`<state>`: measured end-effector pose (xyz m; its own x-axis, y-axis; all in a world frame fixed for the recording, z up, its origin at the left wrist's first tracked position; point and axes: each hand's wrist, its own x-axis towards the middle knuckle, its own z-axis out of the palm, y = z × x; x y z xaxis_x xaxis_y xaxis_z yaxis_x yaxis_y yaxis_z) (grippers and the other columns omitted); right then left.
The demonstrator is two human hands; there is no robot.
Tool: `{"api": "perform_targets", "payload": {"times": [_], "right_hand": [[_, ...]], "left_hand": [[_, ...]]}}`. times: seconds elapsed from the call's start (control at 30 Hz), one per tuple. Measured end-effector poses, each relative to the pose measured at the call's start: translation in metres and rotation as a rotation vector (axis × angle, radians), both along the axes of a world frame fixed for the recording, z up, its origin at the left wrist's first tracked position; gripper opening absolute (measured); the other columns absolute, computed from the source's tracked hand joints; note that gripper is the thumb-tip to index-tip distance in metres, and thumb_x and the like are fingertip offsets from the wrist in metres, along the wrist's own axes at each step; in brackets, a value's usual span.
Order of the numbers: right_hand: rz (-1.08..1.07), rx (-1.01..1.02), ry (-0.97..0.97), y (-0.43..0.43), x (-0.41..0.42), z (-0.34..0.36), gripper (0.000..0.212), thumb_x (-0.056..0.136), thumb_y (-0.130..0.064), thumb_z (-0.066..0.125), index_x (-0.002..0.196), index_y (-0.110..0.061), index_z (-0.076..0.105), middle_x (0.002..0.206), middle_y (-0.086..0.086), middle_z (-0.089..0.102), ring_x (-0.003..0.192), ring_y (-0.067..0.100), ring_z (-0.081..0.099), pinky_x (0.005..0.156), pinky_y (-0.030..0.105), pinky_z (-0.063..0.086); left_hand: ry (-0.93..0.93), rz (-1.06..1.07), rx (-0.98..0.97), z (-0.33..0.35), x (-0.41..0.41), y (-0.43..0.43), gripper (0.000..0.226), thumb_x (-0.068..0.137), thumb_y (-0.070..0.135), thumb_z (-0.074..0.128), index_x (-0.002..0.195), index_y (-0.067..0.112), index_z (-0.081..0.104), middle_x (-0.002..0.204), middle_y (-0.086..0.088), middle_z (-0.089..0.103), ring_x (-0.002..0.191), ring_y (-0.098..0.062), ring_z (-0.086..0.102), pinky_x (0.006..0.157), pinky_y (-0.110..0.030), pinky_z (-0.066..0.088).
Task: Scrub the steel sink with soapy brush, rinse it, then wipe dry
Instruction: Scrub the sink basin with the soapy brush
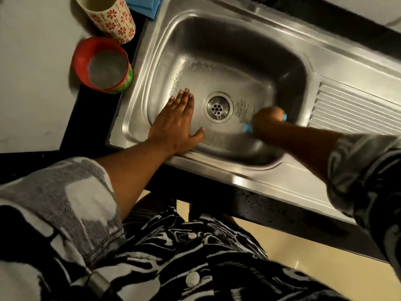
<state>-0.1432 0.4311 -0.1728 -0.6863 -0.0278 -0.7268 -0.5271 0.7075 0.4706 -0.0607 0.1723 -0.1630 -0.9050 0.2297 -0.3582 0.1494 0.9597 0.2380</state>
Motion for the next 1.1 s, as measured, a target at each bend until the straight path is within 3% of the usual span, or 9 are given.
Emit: {"api": "perform_targets", "payload": {"times": [0.17,0.27,0.47,0.53,0.63,0.77,0.93,1.03,1.1], "right_hand": [[0.014,0.070,0.154,0.016,-0.067,-0.005,0.038,0.096,-0.033,0.060,0.125,-0.010,0.067,0.125,0.013,0.066,0.114,0.036,0.064,0.091,0.045,0.055],[0.054,0.071,0.061,0.007,-0.024,0.002,0.037,0.095,-0.034,0.059,0.122,-0.010,0.067,0.125,0.008,0.066,0.115,0.031,0.065,0.084,0.041,0.055],[0.068,0.046,-0.127,-0.011,0.053,0.011,0.050,0.103,-0.051,0.048,0.130,-0.011,0.063,0.127,0.009,0.065,0.114,0.029,0.066,0.089,0.037,0.055],[0.026,0.048,-0.089,-0.009,0.026,0.003,0.050,0.100,-0.051,0.053,0.127,-0.010,0.064,0.126,0.009,0.065,0.114,0.031,0.066,0.085,0.040,0.055],[0.002,0.032,0.117,0.008,-0.037,-0.005,0.040,0.094,-0.034,0.064,0.126,-0.010,0.067,0.127,0.010,0.065,0.116,0.034,0.065,0.087,0.047,0.056],[0.000,0.012,0.206,0.009,-0.062,-0.002,0.032,0.098,-0.021,0.059,0.127,-0.009,0.067,0.129,0.013,0.065,0.117,0.036,0.064,0.085,0.045,0.056],[0.079,0.011,0.017,0.007,0.016,0.003,0.039,0.098,-0.045,0.058,0.120,-0.016,0.069,0.124,0.005,0.068,0.114,0.028,0.067,0.080,0.038,0.053],[0.126,-0.005,-0.110,-0.001,0.058,0.005,0.034,0.103,-0.038,0.051,0.127,-0.018,0.065,0.125,0.005,0.066,0.113,0.028,0.066,0.073,0.038,0.048],[0.077,-0.044,-0.058,0.001,0.043,0.002,0.033,0.103,-0.037,0.052,0.126,-0.018,0.066,0.126,0.004,0.066,0.115,0.027,0.066,0.080,0.038,0.051]], "left_hand": [[-0.003,0.010,-0.008,-0.001,0.000,-0.001,0.105,0.091,0.071,0.030,0.168,0.002,0.008,0.176,-0.019,0.006,0.164,-0.027,0.004,0.133,-0.043,0.009],[-0.006,0.009,0.001,0.000,0.001,0.000,0.105,0.091,0.071,0.033,0.168,0.002,0.009,0.176,-0.019,0.006,0.164,-0.027,0.005,0.133,-0.043,0.010],[0.010,0.013,0.002,0.001,0.001,0.000,0.107,0.090,0.071,0.033,0.167,0.001,0.010,0.175,-0.020,0.009,0.164,-0.028,0.007,0.133,-0.044,0.012],[0.007,0.008,0.006,0.001,0.001,0.000,0.106,0.090,0.071,0.032,0.167,0.001,0.011,0.175,-0.021,0.009,0.164,-0.029,0.007,0.133,-0.045,0.012],[0.001,0.009,0.012,0.001,0.001,0.000,0.106,0.090,0.071,0.031,0.167,0.001,0.010,0.175,-0.020,0.008,0.164,-0.028,0.006,0.133,-0.044,0.011],[0.001,0.016,-0.004,0.001,0.000,0.001,0.107,0.090,0.072,0.029,0.168,0.002,0.009,0.176,-0.019,0.007,0.164,-0.028,0.005,0.133,-0.043,0.009],[0.011,0.004,0.007,0.002,0.000,0.000,0.107,0.090,0.071,0.033,0.167,0.000,0.011,0.175,-0.021,0.010,0.164,-0.029,0.008,0.133,-0.043,0.010],[0.014,0.005,0.005,0.001,0.000,-0.001,0.107,0.090,0.070,0.033,0.167,0.000,0.011,0.175,-0.021,0.009,0.164,-0.030,0.008,0.133,-0.044,0.011],[0.016,0.008,-0.003,-0.001,0.000,0.001,0.106,0.090,0.071,0.033,0.167,0.000,0.011,0.175,-0.021,0.009,0.164,-0.029,0.007,0.133,-0.044,0.011]]}}
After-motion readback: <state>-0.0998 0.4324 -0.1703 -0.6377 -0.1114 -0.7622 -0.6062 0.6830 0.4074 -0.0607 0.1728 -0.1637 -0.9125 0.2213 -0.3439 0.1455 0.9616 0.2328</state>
